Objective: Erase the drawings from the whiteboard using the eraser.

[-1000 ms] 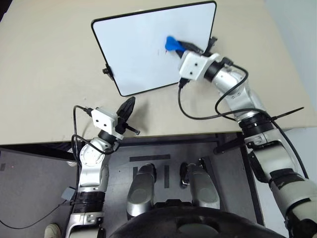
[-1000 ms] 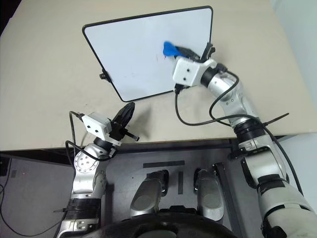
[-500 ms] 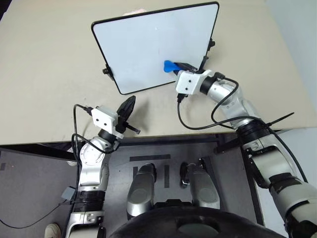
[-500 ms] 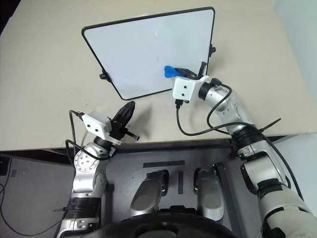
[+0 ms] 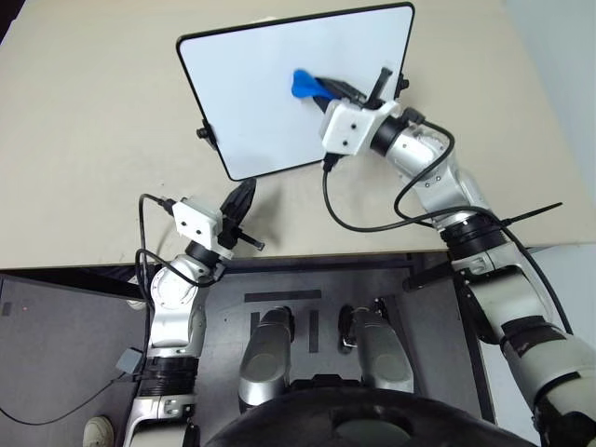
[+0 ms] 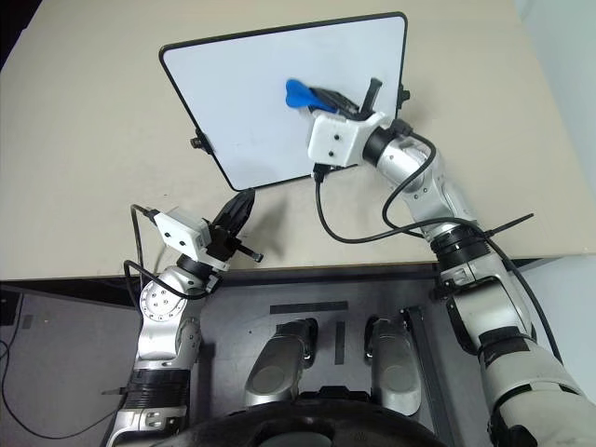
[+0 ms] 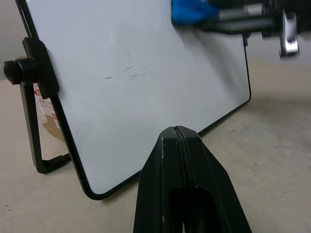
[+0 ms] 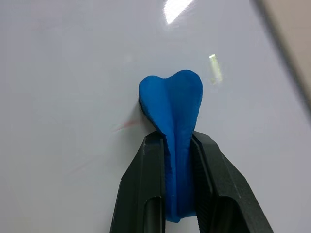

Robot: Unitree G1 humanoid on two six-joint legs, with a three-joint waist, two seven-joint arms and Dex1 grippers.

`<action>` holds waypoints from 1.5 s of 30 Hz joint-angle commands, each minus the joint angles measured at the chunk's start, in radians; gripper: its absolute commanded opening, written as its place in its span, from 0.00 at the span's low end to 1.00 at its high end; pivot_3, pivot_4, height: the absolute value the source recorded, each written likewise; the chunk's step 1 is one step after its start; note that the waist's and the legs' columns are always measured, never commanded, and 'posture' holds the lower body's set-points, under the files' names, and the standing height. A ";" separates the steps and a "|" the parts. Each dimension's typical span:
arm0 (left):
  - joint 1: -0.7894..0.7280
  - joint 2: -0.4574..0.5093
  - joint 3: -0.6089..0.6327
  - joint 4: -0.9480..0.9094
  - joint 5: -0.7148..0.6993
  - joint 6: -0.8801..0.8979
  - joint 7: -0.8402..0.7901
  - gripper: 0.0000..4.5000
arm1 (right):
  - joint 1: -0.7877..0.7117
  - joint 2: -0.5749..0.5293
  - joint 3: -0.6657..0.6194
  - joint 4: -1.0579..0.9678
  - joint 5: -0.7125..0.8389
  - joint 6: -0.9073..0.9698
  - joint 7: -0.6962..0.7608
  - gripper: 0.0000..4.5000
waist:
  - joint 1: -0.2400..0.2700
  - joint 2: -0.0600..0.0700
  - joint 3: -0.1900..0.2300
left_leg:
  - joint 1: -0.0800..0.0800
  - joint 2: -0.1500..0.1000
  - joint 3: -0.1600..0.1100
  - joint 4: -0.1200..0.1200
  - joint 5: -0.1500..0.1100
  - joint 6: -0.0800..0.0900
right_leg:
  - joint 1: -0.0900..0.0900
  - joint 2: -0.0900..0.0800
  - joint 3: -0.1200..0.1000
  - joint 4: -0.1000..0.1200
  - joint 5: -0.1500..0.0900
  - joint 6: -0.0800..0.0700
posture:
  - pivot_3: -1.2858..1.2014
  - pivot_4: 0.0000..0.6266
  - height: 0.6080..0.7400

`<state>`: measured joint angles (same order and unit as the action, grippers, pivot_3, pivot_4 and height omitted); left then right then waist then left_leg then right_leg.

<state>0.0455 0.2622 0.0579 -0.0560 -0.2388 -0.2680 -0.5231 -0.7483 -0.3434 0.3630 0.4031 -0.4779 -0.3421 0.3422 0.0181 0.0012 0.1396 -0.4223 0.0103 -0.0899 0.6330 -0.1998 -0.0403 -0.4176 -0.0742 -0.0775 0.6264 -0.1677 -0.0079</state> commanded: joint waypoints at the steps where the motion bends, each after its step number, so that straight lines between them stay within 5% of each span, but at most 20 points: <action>1: 0.004 -0.002 -0.002 -0.023 -0.004 -0.015 -0.001 0.00 | 0.020 -0.017 0.007 0.015 -0.014 0.010 0.009 0.09 | 0.000 0.000 0.000 | 0.000 0.000 0.000 0.000 0.000 0.000 | 0.000 0.000 0.000 0.000 0.000 -0.001 | 0.52 0.24 1.00; 12: 0.002 0.005 0.002 -0.026 -0.008 -0.010 -0.004 0.00 | 0.105 -0.091 -0.011 -0.080 0.053 0.018 0.169 0.09 | 0.004 0.000 0.000 | -0.002 0.001 0.001 0.000 0.000 0.000 | 0.000 0.000 -0.001 0.000 0.000 0.001 | 0.52 0.24 1.00; 18: -0.003 0.009 0.006 -0.022 -0.014 -0.006 -0.010 0.00 | 0.258 -0.205 -0.118 -0.313 0.319 0.245 0.442 0.09 | 0.009 0.000 0.000 | -0.006 0.001 0.003 0.002 -0.001 0.001 | 0.000 0.000 -0.001 -0.001 -0.003 0.004 | 0.52 0.24 1.00; 26: -0.008 0.023 0.014 -0.010 -0.031 0.000 -0.038 0.00 | 0.373 -0.295 -0.212 -0.439 0.471 0.474 0.552 0.09 | 0.005 -0.001 0.000 | -0.005 0.002 0.009 0.001 0.000 0.002 | 0.004 0.000 0.002 -0.001 -0.004 0.006 | 0.52 0.24 1.00; 37: 0.002 0.064 0.036 -0.028 -0.045 0.021 -0.051 0.00 | 0.373 -0.273 -0.215 -0.464 0.469 0.516 0.524 0.92 | 0.000 -0.001 0.000 | 0.003 0.003 0.011 0.001 0.004 0.006 | 0.009 0.002 0.004 0.000 -0.011 0.017 | 0.52 0.24 1.00; 45: 0.025 0.100 0.048 -0.064 -0.066 0.057 -0.067 0.00 | 0.474 -0.267 -0.303 -0.577 0.600 0.559 0.532 0.92 | 0.005 -0.001 0.000 | 0.002 0.003 0.011 0.001 0.003 0.007 | 0.009 0.002 0.004 -0.001 -0.012 0.016 | 0.52 0.24 1.00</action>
<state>0.0719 0.3528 0.0953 -0.0740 -0.2871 -0.2134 -0.5840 -0.2767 -0.6082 0.1018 -0.1233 0.0820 0.2166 0.8748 0.0235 0.0000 0.1394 -0.4203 0.0129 -0.0789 0.6337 -0.1972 -0.0330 -0.4088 -0.0720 -0.0733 0.6258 -0.1800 0.0092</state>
